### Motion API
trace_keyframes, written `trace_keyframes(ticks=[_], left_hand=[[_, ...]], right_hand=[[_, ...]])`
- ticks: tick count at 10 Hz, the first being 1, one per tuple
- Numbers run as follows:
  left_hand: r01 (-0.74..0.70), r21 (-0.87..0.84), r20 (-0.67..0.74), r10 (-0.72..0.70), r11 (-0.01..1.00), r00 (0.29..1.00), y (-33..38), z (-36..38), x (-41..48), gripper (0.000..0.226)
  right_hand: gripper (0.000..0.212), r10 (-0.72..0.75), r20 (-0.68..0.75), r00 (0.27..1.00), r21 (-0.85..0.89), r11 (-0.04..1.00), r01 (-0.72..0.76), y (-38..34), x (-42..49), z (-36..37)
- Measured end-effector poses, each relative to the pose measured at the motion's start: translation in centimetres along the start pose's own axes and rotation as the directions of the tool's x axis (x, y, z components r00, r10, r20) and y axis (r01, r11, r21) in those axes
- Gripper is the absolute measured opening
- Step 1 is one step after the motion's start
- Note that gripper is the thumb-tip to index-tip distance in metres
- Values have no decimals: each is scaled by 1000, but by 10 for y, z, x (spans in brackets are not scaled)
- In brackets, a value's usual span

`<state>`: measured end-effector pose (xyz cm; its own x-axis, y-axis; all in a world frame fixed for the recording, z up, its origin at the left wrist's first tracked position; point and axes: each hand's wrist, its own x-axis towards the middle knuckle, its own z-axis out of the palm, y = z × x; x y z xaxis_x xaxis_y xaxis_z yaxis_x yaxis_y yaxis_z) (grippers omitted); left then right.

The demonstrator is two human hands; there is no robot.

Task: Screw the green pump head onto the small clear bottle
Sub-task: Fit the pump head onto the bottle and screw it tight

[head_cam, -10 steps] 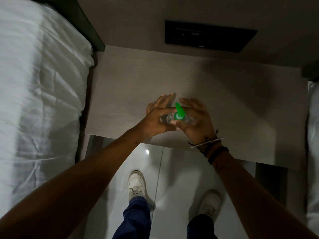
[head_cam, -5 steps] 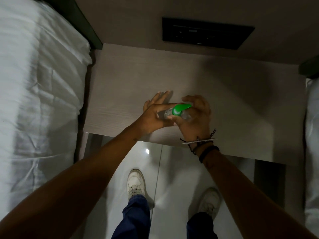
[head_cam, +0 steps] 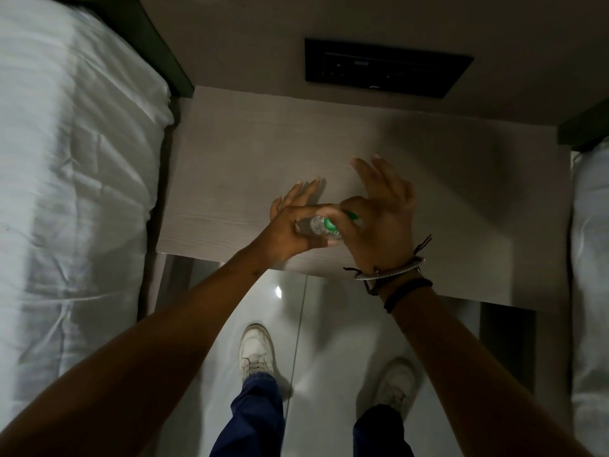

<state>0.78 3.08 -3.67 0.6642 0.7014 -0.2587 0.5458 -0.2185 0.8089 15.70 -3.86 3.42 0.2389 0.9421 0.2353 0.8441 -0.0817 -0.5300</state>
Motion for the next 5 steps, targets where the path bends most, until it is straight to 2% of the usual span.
trace_keyframes(ticks=[1, 2, 3, 4, 5], left_hand=[[10, 29, 10, -10, 1000, 1000, -3, -1, 3, 60], [10, 34, 18, -10, 999, 1000, -1, 1, 4, 62], [63, 57, 13, -63, 996, 998, 1, 4, 5, 72], [209, -241, 38, -206, 948, 978, 9, 2, 8, 78], [175, -74, -14, -176, 982, 984, 11, 0, 4, 75]], right_hand=[[38, 10, 129, 992, -133, 991, 7, -3, 1, -4], [36, 38, 116, 992, -212, 977, -13, -6, -5, -4], [44, 155, 63, 986, -287, 949, -131, -16, -11, 3], [51, 319, 49, 946, -338, 897, -285, -30, -6, 12], [67, 500, 108, 859, -432, 802, -412, -36, -3, 14]])
